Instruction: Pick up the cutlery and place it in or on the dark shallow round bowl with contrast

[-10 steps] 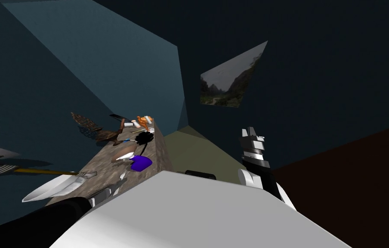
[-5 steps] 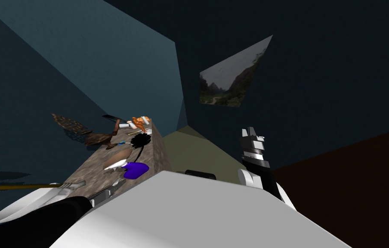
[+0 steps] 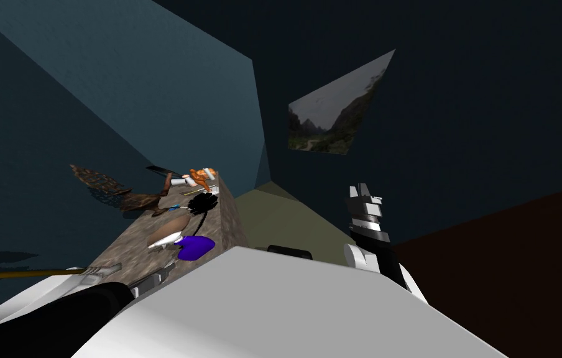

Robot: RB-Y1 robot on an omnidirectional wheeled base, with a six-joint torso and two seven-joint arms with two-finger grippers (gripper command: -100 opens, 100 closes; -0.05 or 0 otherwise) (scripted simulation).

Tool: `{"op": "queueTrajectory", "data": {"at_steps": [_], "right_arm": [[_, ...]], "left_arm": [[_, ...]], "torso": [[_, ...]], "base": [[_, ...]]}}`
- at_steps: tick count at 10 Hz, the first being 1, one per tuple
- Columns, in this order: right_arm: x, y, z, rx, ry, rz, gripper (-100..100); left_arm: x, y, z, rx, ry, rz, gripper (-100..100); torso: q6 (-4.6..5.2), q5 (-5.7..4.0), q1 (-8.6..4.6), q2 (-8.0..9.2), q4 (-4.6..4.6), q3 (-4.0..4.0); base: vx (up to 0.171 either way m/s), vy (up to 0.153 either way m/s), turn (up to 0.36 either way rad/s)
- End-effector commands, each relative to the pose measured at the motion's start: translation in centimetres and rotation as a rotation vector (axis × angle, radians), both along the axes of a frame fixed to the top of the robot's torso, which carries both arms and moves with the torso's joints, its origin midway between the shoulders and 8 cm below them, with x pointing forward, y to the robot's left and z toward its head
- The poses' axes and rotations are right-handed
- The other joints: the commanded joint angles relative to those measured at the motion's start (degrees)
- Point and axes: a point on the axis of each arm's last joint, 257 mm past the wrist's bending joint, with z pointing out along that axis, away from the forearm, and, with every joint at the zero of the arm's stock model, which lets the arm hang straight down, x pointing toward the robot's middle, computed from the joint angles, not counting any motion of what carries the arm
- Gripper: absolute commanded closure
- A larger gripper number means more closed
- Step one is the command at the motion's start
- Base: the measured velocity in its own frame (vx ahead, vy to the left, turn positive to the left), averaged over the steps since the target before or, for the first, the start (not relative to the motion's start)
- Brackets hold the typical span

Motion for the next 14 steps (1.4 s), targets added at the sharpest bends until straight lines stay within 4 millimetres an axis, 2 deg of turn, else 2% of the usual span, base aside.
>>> {"op": "queueTrajectory", "data": {"at_steps": [1,2,3,4,5,6,7,8,11,14], "right_arm": [[0.0,0.0,0.0,0.000,0.000,0.000,0],[0.0,0.0,0.0,0.000,0.000,0.000,0],[0.0,0.0,0.0,0.000,0.000,0.000,0],[0.0,0.0,0.0,0.000,0.000,0.000,0],[0.0,0.0,0.0,0.000,0.000,0.000,0],[0.0,0.0,0.0,0.000,0.000,0.000,0],[0.0,0.0,0.0,0.000,0.000,0.000,0],[0.0,0.0,0.0,0.000,0.000,0.000,0],[0.0,0.0,0.0,0.000,0.000,0.000,0],[0.0,0.0,0.0,0.000,0.000,0.000,0]], "left_arm": [[0.0,0.0,0.0,0.000,0.000,0.000,100],[0.0,0.0,0.0,0.000,0.000,0.000,100],[0.0,0.0,0.0,0.000,0.000,0.000,0],[0.1,-0.1,0.7,0.002,0.003,-0.013,100],[0.2,-0.2,1.2,0.002,0.004,-0.019,100],[0.0,-0.2,0.9,0.002,0.003,-0.014,100],[0.0,-0.2,0.9,0.002,0.004,-0.014,0],[-0.1,0.7,1.7,0.014,0.011,-0.025,100],[-0.6,1.6,3.1,0.028,0.047,-0.074,100],[-1.2,1.8,4.1,0.028,0.087,-0.126,100]], "torso": [[0.00,0.00,0.00,0.00,0.00,0.00],[0.00,0.00,0.02,0.01,0.00,0.00],[0.00,0.01,0.03,0.01,0.00,0.01],[-0.01,0.01,0.04,0.02,0.00,0.01],[-0.07,-0.02,-0.05,0.09,0.00,0.04],[-0.06,-0.04,-0.14,0.14,0.01,0.07],[-0.01,-0.03,-0.08,0.10,0.02,0.06],[0.00,-0.01,-0.01,0.06,0.01,0.04],[0.01,-0.12,-0.33,-0.71,-0.15,-0.40],[0.12,-0.06,0.04,-1.10,-0.24,-0.64]], "base": [[0.000,0.000,0.000],[0.000,0.000,0.000],[0.000,0.000,0.000],[-0.012,-0.021,0.082],[-0.019,-0.041,0.100],[-0.009,-0.021,0.025],[0.000,0.000,0.000],[0.107,-0.043,0.280],[0.224,-0.068,0.274],[0.259,0.019,0.247]]}}
